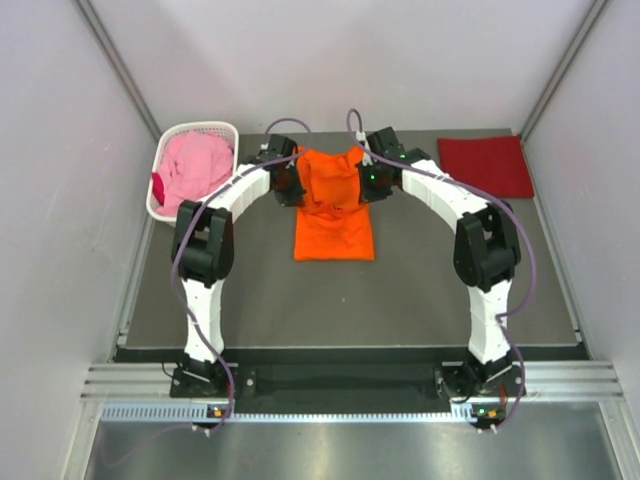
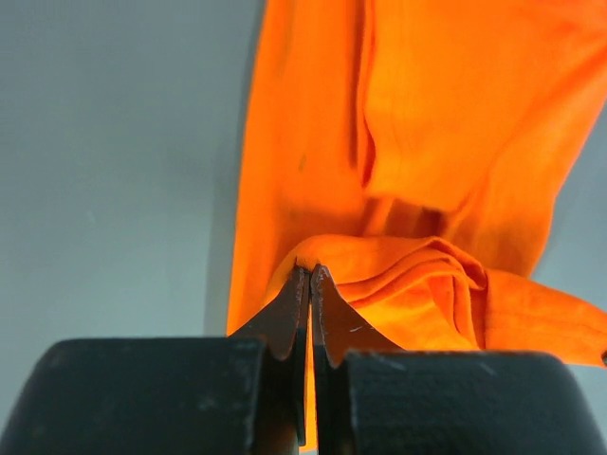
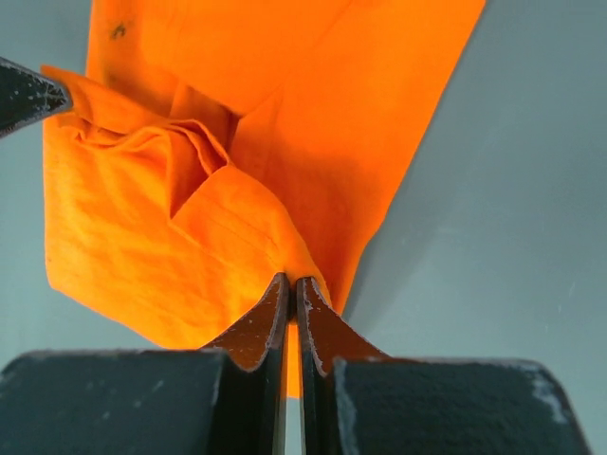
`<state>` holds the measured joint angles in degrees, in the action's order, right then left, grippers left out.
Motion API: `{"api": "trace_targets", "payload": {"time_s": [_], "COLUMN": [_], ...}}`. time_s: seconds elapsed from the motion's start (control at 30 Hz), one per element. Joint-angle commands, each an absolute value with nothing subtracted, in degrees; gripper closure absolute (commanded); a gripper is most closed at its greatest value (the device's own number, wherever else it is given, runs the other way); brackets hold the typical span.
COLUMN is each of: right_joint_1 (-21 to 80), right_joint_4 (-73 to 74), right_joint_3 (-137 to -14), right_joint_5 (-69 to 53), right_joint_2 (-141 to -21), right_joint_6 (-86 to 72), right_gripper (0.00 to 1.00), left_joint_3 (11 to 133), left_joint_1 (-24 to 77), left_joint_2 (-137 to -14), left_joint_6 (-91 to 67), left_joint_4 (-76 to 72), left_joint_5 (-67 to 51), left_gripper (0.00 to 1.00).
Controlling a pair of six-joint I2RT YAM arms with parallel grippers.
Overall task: Fold and stack the t-shirts
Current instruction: Fold the tshirt
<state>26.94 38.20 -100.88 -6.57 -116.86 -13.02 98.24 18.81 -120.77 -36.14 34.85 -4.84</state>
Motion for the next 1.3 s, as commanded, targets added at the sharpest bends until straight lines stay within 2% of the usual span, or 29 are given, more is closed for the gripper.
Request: {"api": "trace_targets", "payload": {"time_s": [0.0, 0.23, 0.33, 0.37, 0.4, 0.5, 0.57, 0.67, 0.77, 0.9, 1.27], "right_joint_1": [25.75, 24.08, 22.77, 22.50, 22.06, 21.10, 21.01, 21.18, 22.58, 24.34, 25.22], "right_joint_4": [37.35, 35.60, 34.54, 34.37, 34.54, 36.11, 37.08, 35.70, 32.54, 31.64, 31.11], "right_joint_3": [-105.81, -108.02, -109.15, -109.77, -111.34, -114.68, -114.44, -106.91, -100.58, -98.00, -98.97], "right_joint_5": [-10.19, -10.64, -11.51, -11.77, -11.60, -11.25, -10.12, -10.19, -10.63, -10.72, -11.08], "right_joint_2": [-120.31, -124.63, -125.86, -126.56, -126.65, -126.74, -124.99, -120.87, -117.09, -115.66, -120.76], "right_joint_6": [-11.86, -12.92, -15.46, -15.73, -15.73, -15.38, -15.29, -16.26, -16.96, -16.96, -17.93], "right_gripper": [1.00, 0.95, 0.86, 0.83, 0.77, 0.68, 0.67, 0.68, 0.75, 0.78, 0.79], "left_joint_3": [103.34, 106.43, 108.71, 109.68, 110.47, 112.24, 109.97, 102.26, 93.04, 88.78, 96.94], "left_joint_1": [17.49, 17.23, 17.14, 17.05, 17.05, 17.14, 17.31, 18.72, 18.90, 19.42, 19.42], "left_joint_2": [-124.18, -127.52, -128.84, -129.20, -129.29, -127.71, -124.55, -119.81, -115.41, -114.43, -124.36], "left_joint_6": [-34.37, -33.84, -33.75, -33.49, -32.96, -30.85, -30.59, -30.58, -31.81, -31.91, -29.97], "left_joint_4": [37.61, 37.09, 37.53, 37.70, 37.71, 36.74, 35.69, 33.84, 27.89, 24.88, 26.28], "left_joint_5": [-3.08, -0.88, -0.79, -0.88, -1.75, -2.11, -1.85, -0.53, -3.07, -5.62, -5.10], "left_gripper": [1.00, 1.00, 0.99, 0.90, 0.86, 0.80, 0.80, 0.80, 0.83, 0.88, 0.89]}}
